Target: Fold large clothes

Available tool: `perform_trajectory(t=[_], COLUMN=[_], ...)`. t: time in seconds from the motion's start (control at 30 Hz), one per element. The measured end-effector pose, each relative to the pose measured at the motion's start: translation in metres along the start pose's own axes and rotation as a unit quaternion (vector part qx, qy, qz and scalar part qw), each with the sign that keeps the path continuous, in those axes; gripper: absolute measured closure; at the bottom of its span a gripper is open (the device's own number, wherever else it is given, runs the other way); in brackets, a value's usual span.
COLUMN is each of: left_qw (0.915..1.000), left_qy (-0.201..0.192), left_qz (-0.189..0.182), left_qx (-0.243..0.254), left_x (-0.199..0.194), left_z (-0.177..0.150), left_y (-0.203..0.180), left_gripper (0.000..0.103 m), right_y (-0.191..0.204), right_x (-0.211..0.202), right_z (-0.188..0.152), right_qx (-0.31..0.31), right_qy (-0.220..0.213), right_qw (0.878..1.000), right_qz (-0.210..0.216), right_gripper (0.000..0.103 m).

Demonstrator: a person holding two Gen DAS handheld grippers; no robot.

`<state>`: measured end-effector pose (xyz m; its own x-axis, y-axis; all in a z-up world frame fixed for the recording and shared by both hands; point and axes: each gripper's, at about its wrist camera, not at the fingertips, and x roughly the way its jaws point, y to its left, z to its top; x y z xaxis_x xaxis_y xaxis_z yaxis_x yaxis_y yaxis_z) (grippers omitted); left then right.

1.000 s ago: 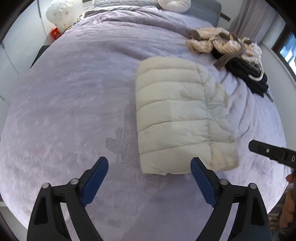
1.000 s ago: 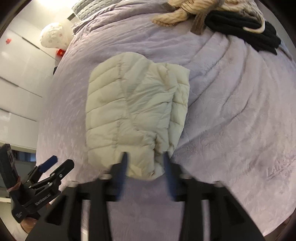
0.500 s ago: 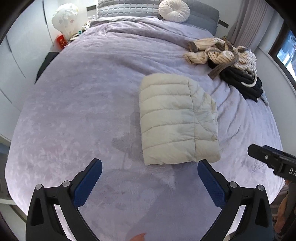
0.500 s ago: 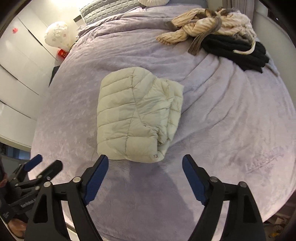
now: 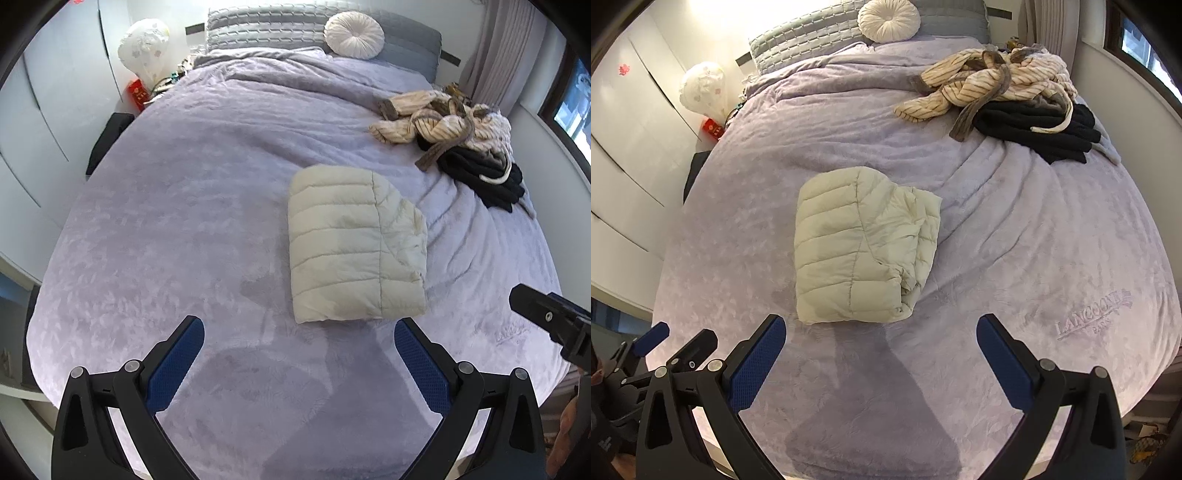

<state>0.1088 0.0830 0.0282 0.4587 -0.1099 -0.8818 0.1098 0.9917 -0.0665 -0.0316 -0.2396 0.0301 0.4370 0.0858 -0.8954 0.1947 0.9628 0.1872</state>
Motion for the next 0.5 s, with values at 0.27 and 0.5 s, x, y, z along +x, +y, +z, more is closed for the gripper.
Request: perform_trajectory(t=[0.27, 0.5], left_qw=[0.9998, 0.9995], left_qy=[-0.012, -0.024], left_qz=[0.01, 0.017], left_qx=[-0.01, -0.005], left_x=[-0.024, -0.035], left_z=[0.0, -0.003], left_y=[-0.001, -0.004], left_gripper=[0.0, 0.0], right_y=[0.01, 0.01], right_x=[-0.016, -0.018], right_z=[-0.005, -0.007], right_qx=[-0.011, -0.011], right_qy=[-0.014, -0.016], right_qw=[1.0, 1.0], right_qz=[-0.019, -0.022], right_gripper=[0.0, 0.0])
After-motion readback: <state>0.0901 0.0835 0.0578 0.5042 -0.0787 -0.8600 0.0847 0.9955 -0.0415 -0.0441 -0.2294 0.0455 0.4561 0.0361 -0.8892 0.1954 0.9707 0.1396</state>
